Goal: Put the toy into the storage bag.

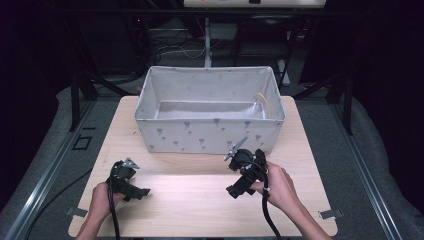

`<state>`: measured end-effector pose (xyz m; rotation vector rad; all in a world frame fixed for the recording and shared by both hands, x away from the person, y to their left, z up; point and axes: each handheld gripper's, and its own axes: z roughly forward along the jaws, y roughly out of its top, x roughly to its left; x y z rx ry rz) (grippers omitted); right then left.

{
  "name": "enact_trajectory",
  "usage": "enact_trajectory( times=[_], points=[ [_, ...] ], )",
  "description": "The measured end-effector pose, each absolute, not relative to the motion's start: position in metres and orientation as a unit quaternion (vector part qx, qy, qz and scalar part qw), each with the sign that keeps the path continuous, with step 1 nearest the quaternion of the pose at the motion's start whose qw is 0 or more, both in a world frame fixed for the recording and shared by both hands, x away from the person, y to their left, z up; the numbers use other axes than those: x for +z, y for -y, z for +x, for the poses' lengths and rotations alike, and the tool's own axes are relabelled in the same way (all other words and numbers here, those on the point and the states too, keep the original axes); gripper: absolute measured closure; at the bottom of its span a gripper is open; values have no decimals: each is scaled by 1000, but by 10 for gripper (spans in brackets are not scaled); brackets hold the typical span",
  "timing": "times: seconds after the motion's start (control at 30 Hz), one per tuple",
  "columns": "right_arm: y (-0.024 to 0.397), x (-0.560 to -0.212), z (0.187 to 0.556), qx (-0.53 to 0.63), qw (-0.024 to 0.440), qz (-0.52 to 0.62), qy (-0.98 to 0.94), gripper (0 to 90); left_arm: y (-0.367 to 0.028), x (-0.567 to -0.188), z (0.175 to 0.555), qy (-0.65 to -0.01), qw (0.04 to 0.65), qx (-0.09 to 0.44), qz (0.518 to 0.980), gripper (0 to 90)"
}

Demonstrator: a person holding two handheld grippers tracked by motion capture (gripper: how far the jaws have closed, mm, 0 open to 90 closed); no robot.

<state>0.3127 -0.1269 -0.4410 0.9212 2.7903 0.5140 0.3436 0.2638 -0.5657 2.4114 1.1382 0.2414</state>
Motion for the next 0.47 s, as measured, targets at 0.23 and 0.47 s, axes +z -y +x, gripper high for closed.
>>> enact_trajectory(
  times=[0.23, 0.47],
  points=[
    [144, -467, 312, 169, 59, 336, -925, 6, -263, -566, 345, -410, 229, 87, 879, 43],
    [153, -479, 312, 161, 61, 344, -923, 12, -262, -565, 345, -411, 233, 90, 877, 43]
  ],
)
